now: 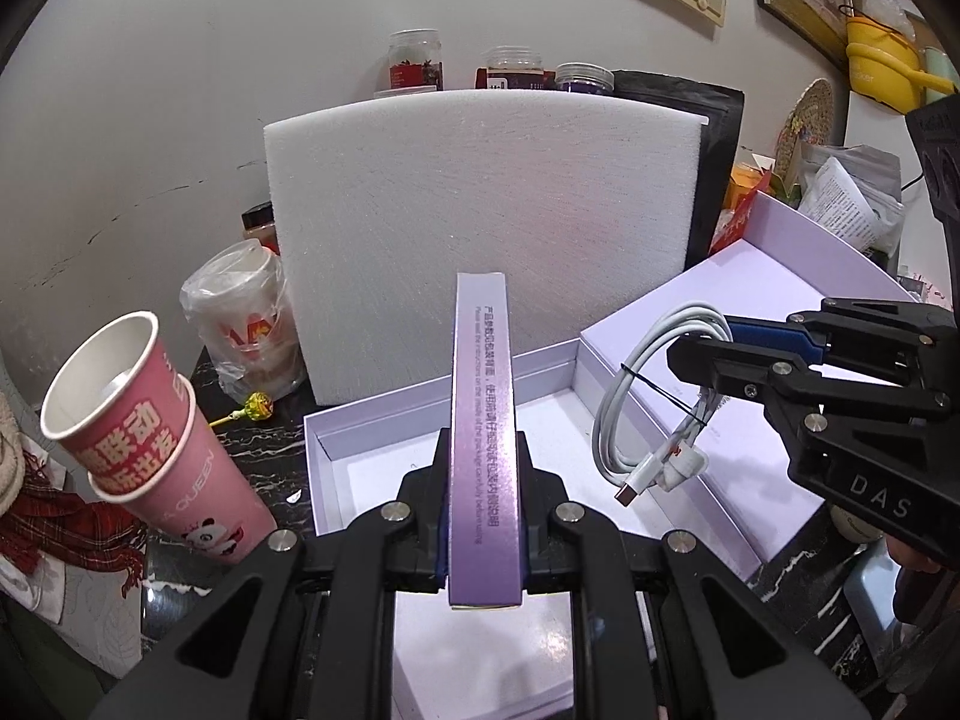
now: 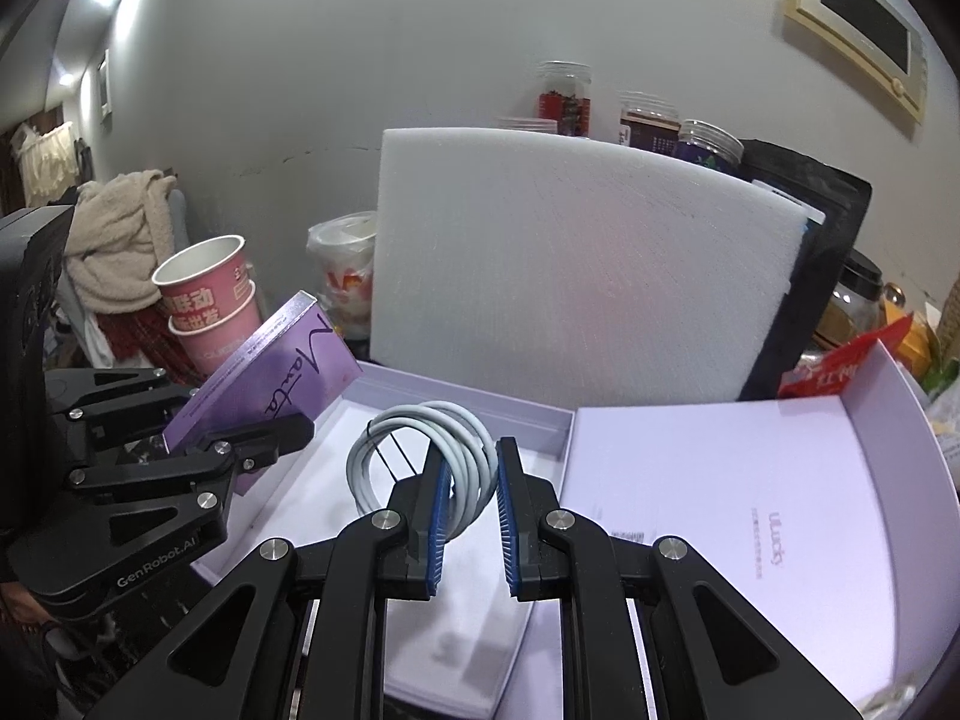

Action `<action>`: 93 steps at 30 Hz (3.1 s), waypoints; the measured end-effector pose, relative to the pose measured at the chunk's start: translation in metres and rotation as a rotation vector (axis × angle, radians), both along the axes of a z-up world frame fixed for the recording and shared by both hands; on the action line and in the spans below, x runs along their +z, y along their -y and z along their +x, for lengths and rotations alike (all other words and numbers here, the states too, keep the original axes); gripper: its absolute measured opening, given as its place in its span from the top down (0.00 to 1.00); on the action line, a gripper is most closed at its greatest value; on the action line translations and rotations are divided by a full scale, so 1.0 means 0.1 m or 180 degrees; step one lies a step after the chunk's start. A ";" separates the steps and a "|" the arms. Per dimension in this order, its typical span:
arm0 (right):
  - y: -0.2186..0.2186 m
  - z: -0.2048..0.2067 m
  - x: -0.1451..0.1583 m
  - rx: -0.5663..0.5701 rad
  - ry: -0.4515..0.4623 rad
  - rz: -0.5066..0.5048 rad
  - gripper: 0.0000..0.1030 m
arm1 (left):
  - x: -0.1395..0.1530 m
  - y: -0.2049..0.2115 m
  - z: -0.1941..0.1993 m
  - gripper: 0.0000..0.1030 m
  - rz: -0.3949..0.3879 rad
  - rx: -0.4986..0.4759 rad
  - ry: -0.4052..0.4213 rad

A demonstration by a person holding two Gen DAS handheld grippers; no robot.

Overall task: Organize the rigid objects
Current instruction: 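Carry the purple box and white cable with both tools into the lavender gift box, then release the purple box with the left tool while the right tool releases the cable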

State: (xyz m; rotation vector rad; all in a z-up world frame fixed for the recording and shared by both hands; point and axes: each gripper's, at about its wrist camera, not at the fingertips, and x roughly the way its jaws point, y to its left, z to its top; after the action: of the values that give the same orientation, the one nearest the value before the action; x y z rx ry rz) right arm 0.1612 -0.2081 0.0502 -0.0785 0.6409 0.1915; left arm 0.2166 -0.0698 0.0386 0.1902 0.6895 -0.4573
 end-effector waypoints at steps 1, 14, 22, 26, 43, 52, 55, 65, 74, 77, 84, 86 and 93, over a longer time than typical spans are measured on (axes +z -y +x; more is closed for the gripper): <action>0.00 0.03 0.00 0.0006 0.0001 -0.0007 0.86 | 0.00 0.00 0.03 0.85 0.0013 0.0004 0.0017; 0.03 0.46 -0.13 -0.0016 -0.0074 -0.0103 0.86 | -0.11 0.07 0.45 0.85 0.0115 -0.0003 -0.0044; 0.11 0.65 -0.25 -0.0172 -0.0177 -0.0125 0.86 | -0.30 0.12 0.67 0.85 0.0095 -0.0044 -0.0253; 0.13 0.73 -0.30 -0.0209 -0.0241 -0.0087 0.85 | -0.36 0.10 0.73 0.85 -0.0021 -0.0048 -0.0355; 0.14 0.72 -0.28 -0.0313 -0.0301 -0.0099 0.58 | -0.43 -0.09 0.83 0.85 0.0037 0.0276 -0.0501; 0.21 0.58 -0.20 -0.0362 -0.0265 -0.0091 0.57 | -0.31 -0.06 0.70 0.85 0.0137 0.0322 -0.0361; 0.23 0.55 -0.17 -0.0380 -0.0255 -0.0080 0.57 | -0.27 -0.05 0.68 0.85 0.0119 0.0321 -0.0358; 0.27 0.31 0.01 -0.0412 -0.0143 -0.0067 0.57 | -0.04 -0.08 0.48 0.85 0.0080 0.0315 -0.0193; 0.25 0.05 0.20 -0.0432 -0.0007 -0.0070 0.54 | 0.17 -0.10 0.20 0.85 0.0059 0.0283 -0.0057; 0.25 -0.06 0.25 -0.0454 0.0028 -0.0069 0.53 | 0.22 -0.11 0.10 0.85 -0.0010 0.0241 -0.0076; 0.23 -0.31 0.35 -0.0453 0.0105 -0.0061 0.48 | 0.36 -0.12 -0.20 0.85 -0.0030 0.0179 0.0056; 0.24 -0.38 0.37 -0.0497 0.0121 -0.0065 0.45 | 0.40 -0.12 -0.29 0.85 -0.0031 0.0167 0.0077; 0.20 -0.65 0.38 -0.0490 0.0141 -0.0038 0.38 | 0.41 -0.14 -0.57 0.85 -0.0019 0.0168 0.0086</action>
State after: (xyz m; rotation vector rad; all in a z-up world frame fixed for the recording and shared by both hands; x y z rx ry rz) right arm 0.0959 -0.2278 0.0878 -0.0446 0.6014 0.0373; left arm 0.1596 -0.0557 0.0797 0.1719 0.6650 -0.4057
